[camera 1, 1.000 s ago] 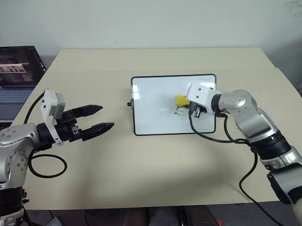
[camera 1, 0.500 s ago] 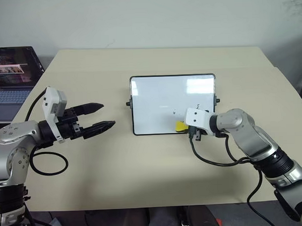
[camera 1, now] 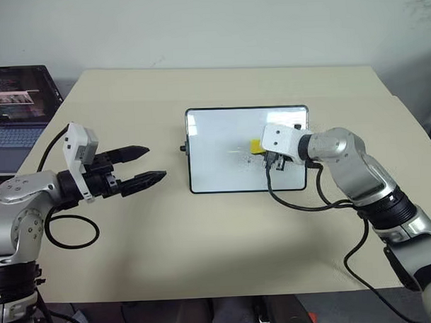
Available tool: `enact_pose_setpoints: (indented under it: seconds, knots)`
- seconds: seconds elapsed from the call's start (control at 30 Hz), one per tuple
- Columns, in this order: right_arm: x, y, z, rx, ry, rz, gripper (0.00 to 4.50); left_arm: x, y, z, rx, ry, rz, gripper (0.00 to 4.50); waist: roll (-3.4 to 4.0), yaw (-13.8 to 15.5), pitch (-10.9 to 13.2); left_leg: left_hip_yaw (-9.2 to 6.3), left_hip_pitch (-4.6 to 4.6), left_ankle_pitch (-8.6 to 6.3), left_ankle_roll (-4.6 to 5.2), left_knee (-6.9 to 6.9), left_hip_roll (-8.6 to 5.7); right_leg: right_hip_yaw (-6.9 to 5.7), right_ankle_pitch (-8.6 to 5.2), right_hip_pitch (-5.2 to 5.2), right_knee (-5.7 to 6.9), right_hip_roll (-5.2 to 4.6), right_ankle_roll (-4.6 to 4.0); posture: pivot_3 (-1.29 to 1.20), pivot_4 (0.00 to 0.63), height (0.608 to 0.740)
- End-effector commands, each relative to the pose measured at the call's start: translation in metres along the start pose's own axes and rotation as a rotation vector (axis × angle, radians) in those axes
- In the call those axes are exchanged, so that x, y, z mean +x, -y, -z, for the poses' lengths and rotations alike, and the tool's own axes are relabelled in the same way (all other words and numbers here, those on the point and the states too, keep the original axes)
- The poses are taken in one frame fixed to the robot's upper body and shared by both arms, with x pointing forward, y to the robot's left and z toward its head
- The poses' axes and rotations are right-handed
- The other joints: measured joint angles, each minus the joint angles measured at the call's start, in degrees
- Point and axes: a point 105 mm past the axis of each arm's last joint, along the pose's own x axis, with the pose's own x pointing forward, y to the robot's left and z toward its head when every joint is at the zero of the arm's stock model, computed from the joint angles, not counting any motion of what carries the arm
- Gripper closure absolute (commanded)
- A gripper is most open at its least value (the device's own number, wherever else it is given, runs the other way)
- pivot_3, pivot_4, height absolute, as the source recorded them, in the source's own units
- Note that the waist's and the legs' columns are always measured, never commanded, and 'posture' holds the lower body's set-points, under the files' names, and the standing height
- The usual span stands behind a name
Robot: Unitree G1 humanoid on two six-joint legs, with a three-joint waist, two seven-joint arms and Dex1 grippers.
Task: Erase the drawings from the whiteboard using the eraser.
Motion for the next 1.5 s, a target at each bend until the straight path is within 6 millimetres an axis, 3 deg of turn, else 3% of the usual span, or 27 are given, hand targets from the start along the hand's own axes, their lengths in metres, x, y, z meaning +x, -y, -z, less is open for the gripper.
enact_pose_setpoints:
  seconds: [0.03, 0.2, 0.3, 0.57, 0.83, 1.1, 1.27, 1.37, 1.5]
  knots:
    - [-0.007, 0.019, -0.01, -0.029, 0.03, 0.078, 3.43, 0.002, 0.004, -0.014, 0.043, 0.028, 0.014, 0.0, 0.0, 0.0, 0.0, 0.0, 0.0, 0.0, 0.0, 0.0, 0.0, 0.0, 0.0, 0.0, 0.0, 0.0, 0.0, 0.0, 0.15, 0.74]
    - [-0.004, 0.002, -0.017, -0.023, 0.059, 0.013, 3.43, 0.003, 0.004, -0.014, 0.043, 0.027, 0.017, 0.0, 0.0, 0.0, 0.0, 0.0, 0.0, 0.0, 0.0, 0.0, 0.01, 0.0, 0.0, 0.0, 0.01, 0.0, 0.0, 0.0, 0.15, 0.74]
    - [-0.002, -0.021, -0.021, -0.013, 0.079, -0.077, 3.43, 0.004, 0.005, -0.015, 0.043, 0.027, 0.019, 0.0, 0.0, 0.0, 0.0, -0.01, -0.01, 0.0, 0.0, -0.01, 0.01, -0.02, 0.0, 0.0, 0.0, 0.0, 0.0, 0.0, 0.15, 0.74]
    - [0.0, -0.06, -0.007, 0.018, 0.043, -0.229, 3.43, 0.004, 0.005, -0.016, 0.04, 0.024, 0.018, 0.0, 0.0, 0.0, 0.0, -0.08, -0.02, 0.0, 0.0, 0.01, 0.0, -0.04, -0.01, 0.01, 0.0, 0.0, 0.01, 0.0, 0.15, 0.74]
    - [0.002, -0.033, -0.001, 0.015, 0.02, -0.111, 3.43, 0.004, 0.005, -0.017, 0.041, 0.022, 0.015, 0.0, 0.0, 0.0, 0.0, -0.06, 0.0, 0.0, 0.0, 0.02, 0.0, -0.03, -0.01, 0.01, 0.01, 0.01, 0.01, 0.0, 0.15, 0.74]
    - [-0.014, -0.019, 0.039, 0.01, -0.104, -0.068, 3.43, 0.005, 0.005, -0.017, 0.042, 0.022, 0.015, 0.0, -0.01, 0.2, 0.0, -0.06, 0.01, 0.0, 0.0, 0.06, -0.03, -0.04, -0.01, 0.06, 0.0, -0.01, 0.01, 0.0, 0.15, 0.74]
    - [-0.022, -0.016, 0.05, 0.007, -0.136, -0.059, 3.43, 0.005, 0.004, -0.017, 0.043, 0.021, 0.017, 0.0, -0.03, 0.2, 0.0, -0.02, 0.06, 0.01, 0.01, 0.09, -0.02, -0.01, -0.03, 0.09, 0.0, -0.01, 0.06, 0.0, 0.15, 0.74]
    - [-0.024, -0.016, 0.052, 0.002, -0.143, -0.059, 3.43, 0.004, 0.004, -0.017, 0.042, 0.021, 0.017, 0.0, -0.03, 0.2, 0.0, 0.01, 0.12, 0.02, 0.01, 0.09, -0.01, 0.02, -0.14, 0.12, 0.02, -0.01, 0.24, 0.0, 0.15, 0.74]
    - [-0.019, -0.012, 0.04, -0.01, -0.111, -0.052, 3.43, 0.004, 0.003, -0.017, 0.042, 0.02, 0.016, 0.0, -0.03, 0.1, 0.0, 0.01, 0.13, 0.03, 0.01, 0.09, 0.0, 0.03, -0.14, 0.12, 0.03, -0.01, 0.24, 0.0, 0.15, 0.74]
